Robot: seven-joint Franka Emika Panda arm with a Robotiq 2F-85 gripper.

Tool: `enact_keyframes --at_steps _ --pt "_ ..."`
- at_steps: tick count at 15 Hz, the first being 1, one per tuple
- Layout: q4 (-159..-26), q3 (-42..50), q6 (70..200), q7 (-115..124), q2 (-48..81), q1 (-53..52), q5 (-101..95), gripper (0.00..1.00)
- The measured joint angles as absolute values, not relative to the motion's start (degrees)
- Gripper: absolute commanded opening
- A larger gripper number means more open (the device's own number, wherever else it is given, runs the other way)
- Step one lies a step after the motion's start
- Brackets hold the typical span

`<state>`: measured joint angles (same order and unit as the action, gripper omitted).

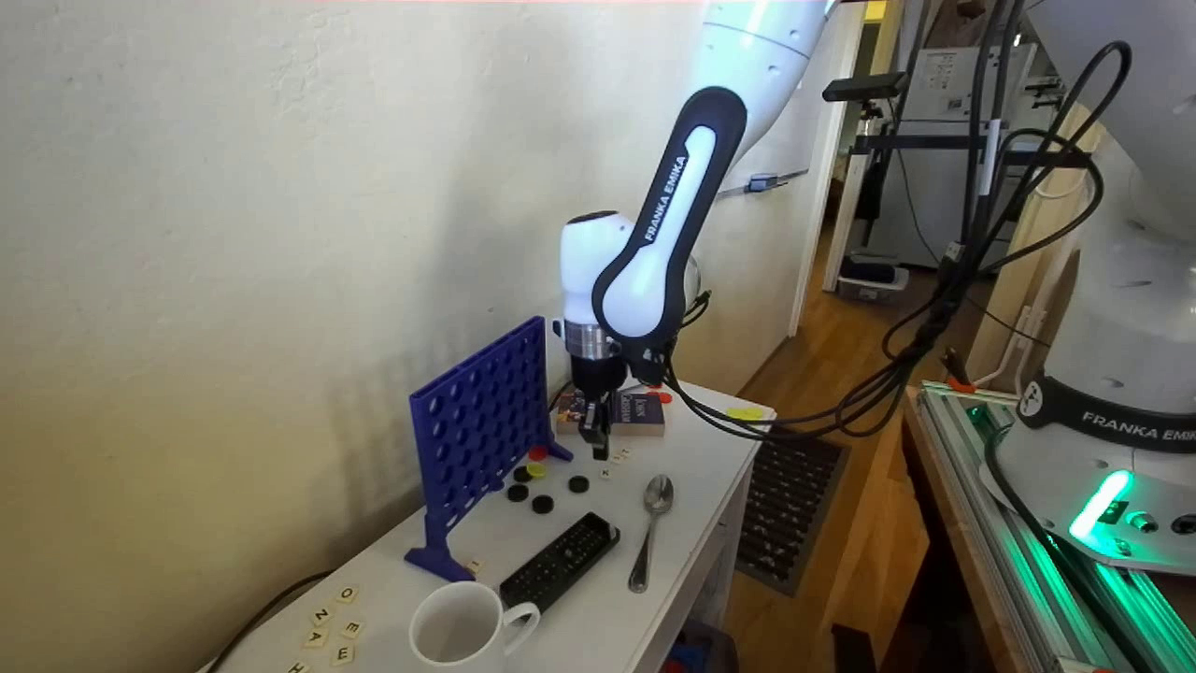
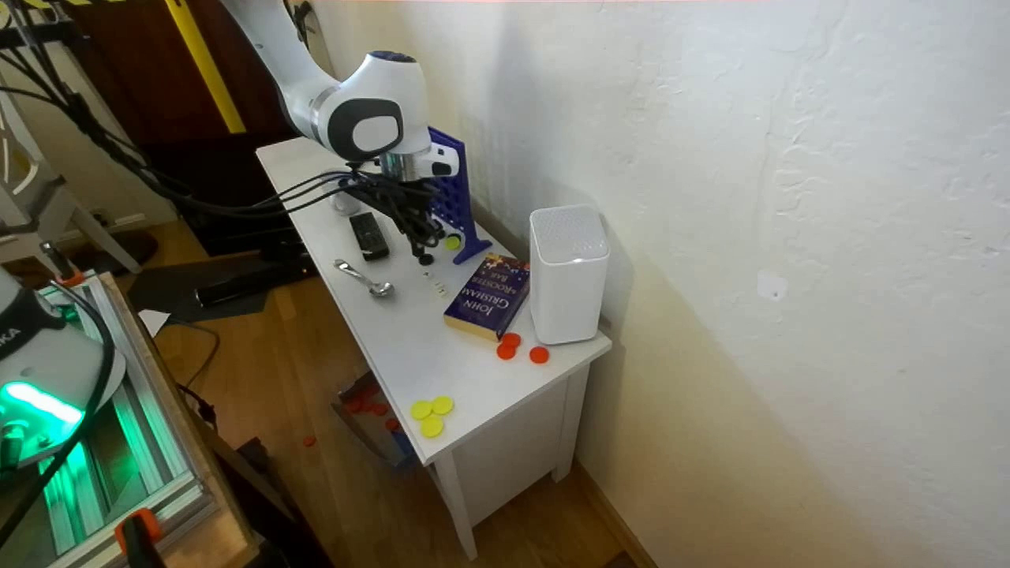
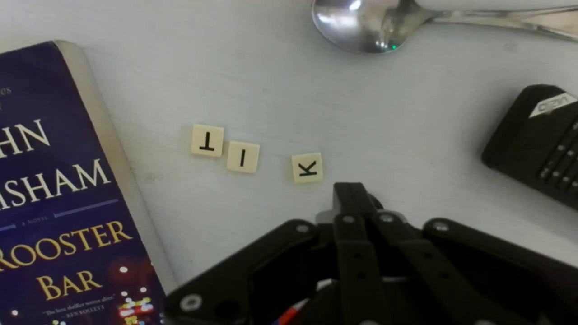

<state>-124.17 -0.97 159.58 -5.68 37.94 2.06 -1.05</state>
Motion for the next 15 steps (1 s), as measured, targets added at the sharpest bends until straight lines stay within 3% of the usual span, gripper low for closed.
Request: enact_keyframes --at_steps 15 --pt "-124.1 0.1 161.8 -9.7 40.0 2.1 -1.6 0.00"
